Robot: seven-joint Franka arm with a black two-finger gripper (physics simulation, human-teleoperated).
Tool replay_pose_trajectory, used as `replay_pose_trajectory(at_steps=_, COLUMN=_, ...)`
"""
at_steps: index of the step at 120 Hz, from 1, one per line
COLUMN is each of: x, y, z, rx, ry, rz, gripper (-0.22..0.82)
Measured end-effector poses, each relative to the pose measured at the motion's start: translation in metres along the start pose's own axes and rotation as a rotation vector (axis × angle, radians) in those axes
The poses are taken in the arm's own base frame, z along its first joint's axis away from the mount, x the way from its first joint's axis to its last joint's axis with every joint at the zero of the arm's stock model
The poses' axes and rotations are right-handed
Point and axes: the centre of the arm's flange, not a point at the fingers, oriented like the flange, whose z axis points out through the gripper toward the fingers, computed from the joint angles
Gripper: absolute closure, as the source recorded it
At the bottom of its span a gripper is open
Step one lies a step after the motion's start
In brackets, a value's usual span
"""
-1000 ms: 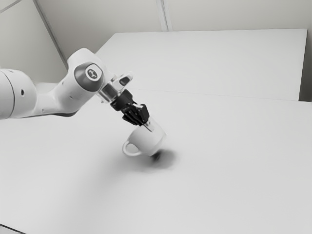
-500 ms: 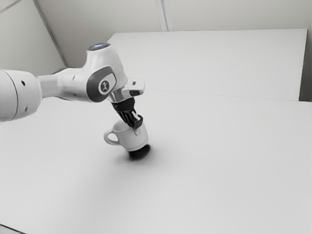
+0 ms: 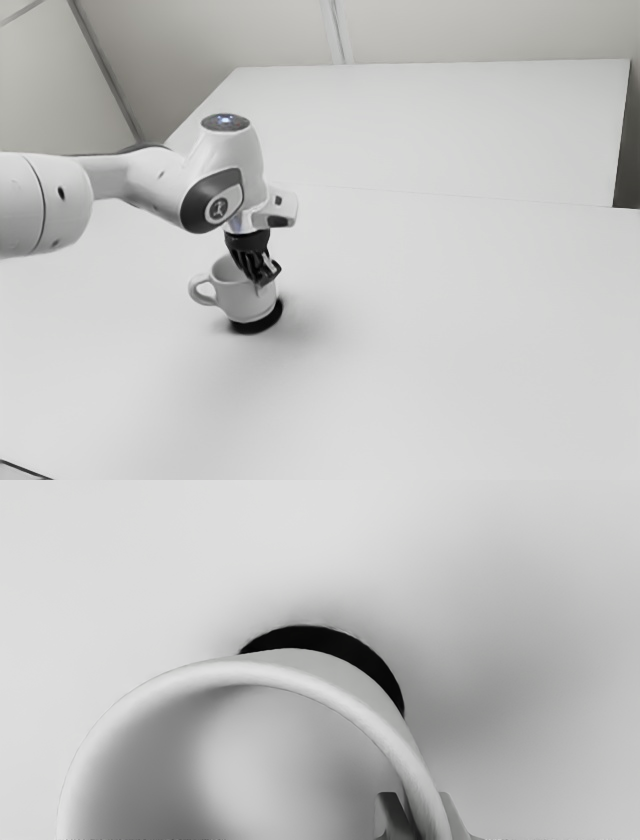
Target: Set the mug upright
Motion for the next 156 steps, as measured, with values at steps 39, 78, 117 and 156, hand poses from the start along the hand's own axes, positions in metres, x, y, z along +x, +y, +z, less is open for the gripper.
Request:
replay_pose_trajectory(at_steps=39, x=0.004, y=0.001, z=0.006, rx=0.014, ry=0.057, rz=-0.068, gripper=0.75)
replay_pose_trajectory(at_steps=78, x=0.006, y=0.013, z=0.013, rx=0.013, ry=0.103, rz=-0.103, gripper=0.74)
replay_pose_trajectory(at_steps=117, x=0.010, y=0.012, z=0.017, rx=0.014, ry=0.133, rz=-0.140, gripper=0.74)
replay_pose_trajectory(at_steps=156, x=0.010, y=0.011, z=0.010, rx=0.004, ry=0.148, rz=-0.159, gripper=0.29)
